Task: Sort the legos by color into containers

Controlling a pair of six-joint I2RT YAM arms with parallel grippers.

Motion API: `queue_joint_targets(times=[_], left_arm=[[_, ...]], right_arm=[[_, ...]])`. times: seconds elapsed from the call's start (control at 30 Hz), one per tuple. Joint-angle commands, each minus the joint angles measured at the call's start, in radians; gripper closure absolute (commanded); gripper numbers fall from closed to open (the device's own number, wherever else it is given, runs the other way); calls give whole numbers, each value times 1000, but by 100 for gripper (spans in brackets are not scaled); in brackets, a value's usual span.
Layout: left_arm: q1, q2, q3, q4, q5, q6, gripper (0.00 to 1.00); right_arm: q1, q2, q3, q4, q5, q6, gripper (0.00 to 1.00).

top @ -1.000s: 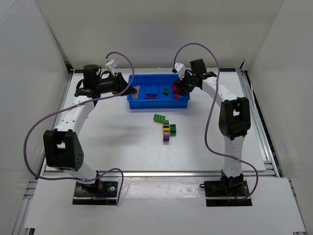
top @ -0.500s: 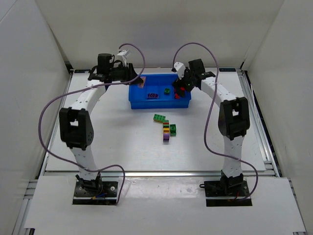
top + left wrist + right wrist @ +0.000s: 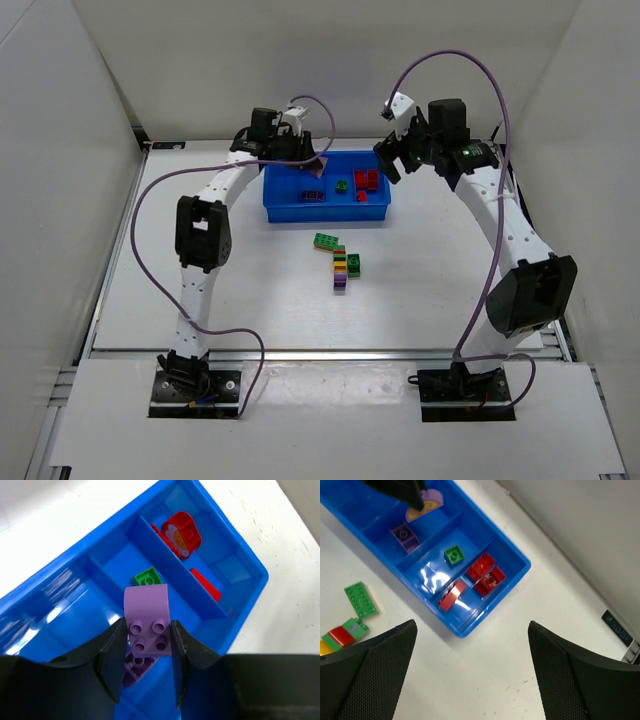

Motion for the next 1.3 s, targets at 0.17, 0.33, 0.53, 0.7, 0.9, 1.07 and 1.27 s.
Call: queue_joint_targets(times=[0.17,0.33,0.53,0.7,0.9,1.07,1.27], left_arm=[[-23,50,90,-30,-140,24,59],[-21,50,87,-20,-192,32,60],[-23,40,86,-10,-229,31,22],[-12,-57,1,59,-202,38,12],[-6,-351,-232,201,-91,35,11],[31,-589,-333,66,-36,54,12],[86,-841,-542,-69,-39,133,13]], right_arm=[[-37,-10,-69,-76,-12,31,6],[-38,1,-68,-78,-21,29,6],[-40,9,-69,-84,-23,28,6],[-40,9,-81,-105,-59,8,6],[-43,-60,-218,-148,-309,-182,10],[-25,-79,-313,-283,-432,-399,12],[61,-109,-445,-239,-418,-509,13]])
